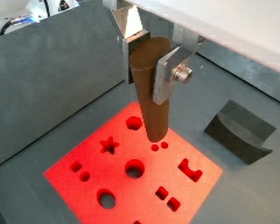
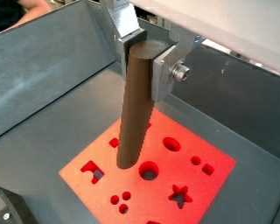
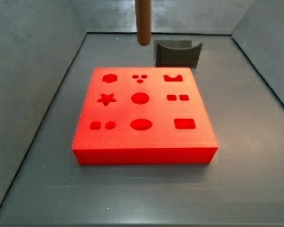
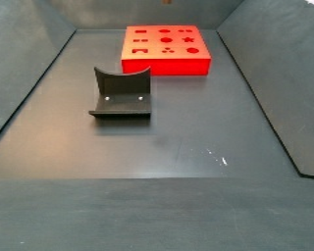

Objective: Insert the oval object.

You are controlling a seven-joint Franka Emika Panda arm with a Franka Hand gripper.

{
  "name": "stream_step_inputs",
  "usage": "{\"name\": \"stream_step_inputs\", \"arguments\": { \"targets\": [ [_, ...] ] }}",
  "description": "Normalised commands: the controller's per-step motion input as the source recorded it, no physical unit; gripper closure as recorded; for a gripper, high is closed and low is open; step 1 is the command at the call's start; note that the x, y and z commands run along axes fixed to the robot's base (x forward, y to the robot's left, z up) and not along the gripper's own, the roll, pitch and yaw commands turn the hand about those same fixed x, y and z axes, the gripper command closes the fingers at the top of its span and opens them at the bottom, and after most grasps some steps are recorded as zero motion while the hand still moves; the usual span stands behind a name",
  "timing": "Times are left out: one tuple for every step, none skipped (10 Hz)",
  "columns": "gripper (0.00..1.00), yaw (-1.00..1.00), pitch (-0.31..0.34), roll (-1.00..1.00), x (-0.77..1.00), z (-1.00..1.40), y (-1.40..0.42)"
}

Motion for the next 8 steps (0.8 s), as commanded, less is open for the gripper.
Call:
{"name": "stream_step_inputs", "arguments": {
  "targets": [
    [1.00,0.00,-0.019,0.00,0.00,0.00,0.00],
    [1.00,0.00,0.000,0.00,-0.04,-0.01,0.00],
    [1.00,0.00,-0.019,0.00,-0.10,0.00,0.00],
    [1.00,0.00,-0.051,0.06,-0.18,-0.07,-0.03],
    [1.00,-0.52,0.016,0.09,0.00,-0.20,-0.12],
    [1.00,-0.50,0.167,0.18,0.09,-0.25,-0.18],
    [1.00,-0.51,0.191,0.19,0.17,-0.23,-0.18],
    [1.00,-0.55,0.164,0.16,0.17,-0.21,-0.17]
  ]
}}
